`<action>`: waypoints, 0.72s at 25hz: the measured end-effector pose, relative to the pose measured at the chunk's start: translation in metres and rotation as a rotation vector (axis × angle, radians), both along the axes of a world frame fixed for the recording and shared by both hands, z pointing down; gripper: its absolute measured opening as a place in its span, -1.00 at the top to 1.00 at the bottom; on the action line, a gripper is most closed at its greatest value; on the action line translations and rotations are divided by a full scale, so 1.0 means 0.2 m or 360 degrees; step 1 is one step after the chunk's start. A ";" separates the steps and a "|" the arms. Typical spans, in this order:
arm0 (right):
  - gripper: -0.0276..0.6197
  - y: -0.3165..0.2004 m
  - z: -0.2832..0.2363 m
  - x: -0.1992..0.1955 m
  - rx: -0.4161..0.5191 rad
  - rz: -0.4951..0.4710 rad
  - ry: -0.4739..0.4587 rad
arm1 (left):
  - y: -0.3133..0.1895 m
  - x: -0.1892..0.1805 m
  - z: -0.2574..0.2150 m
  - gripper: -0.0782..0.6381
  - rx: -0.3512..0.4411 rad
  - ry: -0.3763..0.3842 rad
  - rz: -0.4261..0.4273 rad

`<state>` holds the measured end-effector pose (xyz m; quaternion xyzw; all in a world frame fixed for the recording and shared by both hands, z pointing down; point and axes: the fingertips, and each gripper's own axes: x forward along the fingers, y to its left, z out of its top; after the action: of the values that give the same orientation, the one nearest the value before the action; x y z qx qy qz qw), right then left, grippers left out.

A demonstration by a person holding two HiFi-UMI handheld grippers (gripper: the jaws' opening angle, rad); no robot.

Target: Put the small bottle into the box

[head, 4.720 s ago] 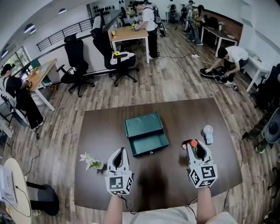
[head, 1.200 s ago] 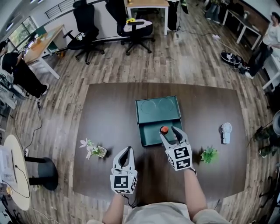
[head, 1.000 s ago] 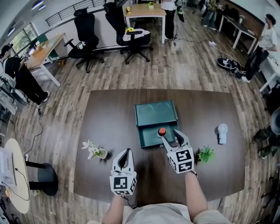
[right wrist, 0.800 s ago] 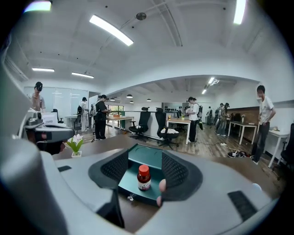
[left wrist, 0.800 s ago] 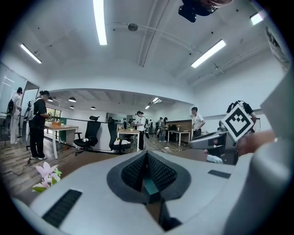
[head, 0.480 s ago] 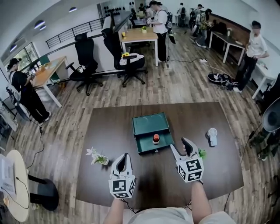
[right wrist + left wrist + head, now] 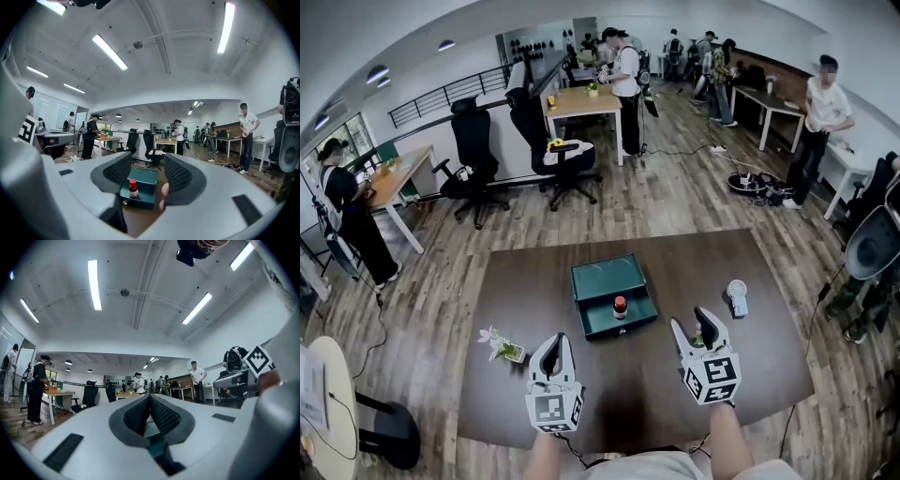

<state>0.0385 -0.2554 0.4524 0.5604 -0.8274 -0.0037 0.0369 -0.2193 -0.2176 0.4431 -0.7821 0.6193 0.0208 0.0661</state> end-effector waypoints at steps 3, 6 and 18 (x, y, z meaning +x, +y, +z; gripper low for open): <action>0.21 0.04 0.00 0.02 0.0005 0.0006 0.0004 | 0.02 0.01 0.01 0.78 -0.0016 -0.0015 -0.0005; 0.22 0.08 0.01 0.03 0.0008 0.0005 0.0006 | 0.05 0.02 0.02 0.78 -0.0024 -0.0020 -0.0010; 0.24 0.07 0.03 0.04 -0.0009 -0.0005 0.0012 | 0.03 0.04 0.02 0.78 -0.0027 -0.0023 -0.0007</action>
<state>0.0459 -0.2414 0.4578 0.5591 -0.8281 -0.0034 0.0417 -0.2118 -0.2111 0.4464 -0.7814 0.6206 0.0097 0.0640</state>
